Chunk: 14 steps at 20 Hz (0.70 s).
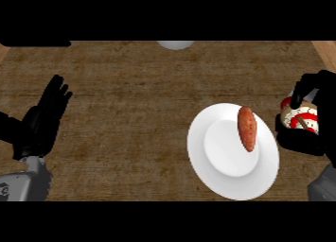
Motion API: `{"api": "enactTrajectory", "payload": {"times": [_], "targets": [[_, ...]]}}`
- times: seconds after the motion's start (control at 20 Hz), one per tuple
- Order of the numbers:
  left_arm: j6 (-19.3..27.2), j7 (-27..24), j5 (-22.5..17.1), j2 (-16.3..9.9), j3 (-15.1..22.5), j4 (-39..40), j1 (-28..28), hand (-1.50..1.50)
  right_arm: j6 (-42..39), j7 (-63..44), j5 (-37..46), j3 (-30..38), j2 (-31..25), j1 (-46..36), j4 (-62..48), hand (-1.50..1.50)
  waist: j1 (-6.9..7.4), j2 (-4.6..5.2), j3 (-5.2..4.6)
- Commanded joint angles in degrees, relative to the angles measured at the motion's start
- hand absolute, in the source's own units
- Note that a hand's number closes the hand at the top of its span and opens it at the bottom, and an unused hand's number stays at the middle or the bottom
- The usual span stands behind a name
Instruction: Pick the cupcake from the plate and place it in the pan
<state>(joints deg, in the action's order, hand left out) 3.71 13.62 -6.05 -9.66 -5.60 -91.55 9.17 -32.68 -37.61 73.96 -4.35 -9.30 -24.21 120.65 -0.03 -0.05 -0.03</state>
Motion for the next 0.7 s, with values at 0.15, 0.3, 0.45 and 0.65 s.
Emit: {"api": "enactTrajectory", "payload": {"times": [0.15,0.3,0.45,0.65], "targets": [[0.4,-0.9,1.2,2.1,1.8,1.2,0.1,0.0,6.8,9.0,-8.1,18.0,-7.6,0.0,-7.6,1.5,-0.1,0.13,0.07],[0.0,0.1,0.8,0.7,0.3,2.4,2.1,0.0,14.2,13.6,-8.2,19.9,-9.1,2.0,-12.8,1.5,0.05,0.14,0.05],[-1.9,-1.3,-0.9,-0.1,-0.9,1.1,-0.2,0.0,17.0,19.7,-13.7,28.1,-13.0,3.7,-17.4,1.5,0.04,0.11,0.05],[-0.5,-1.3,0.4,0.3,-0.9,3.2,1.9,0.0,26.3,28.1,-16.2,31.4,-14.4,3.3,-30.4,1.5,0.23,0.24,0.06]]}}
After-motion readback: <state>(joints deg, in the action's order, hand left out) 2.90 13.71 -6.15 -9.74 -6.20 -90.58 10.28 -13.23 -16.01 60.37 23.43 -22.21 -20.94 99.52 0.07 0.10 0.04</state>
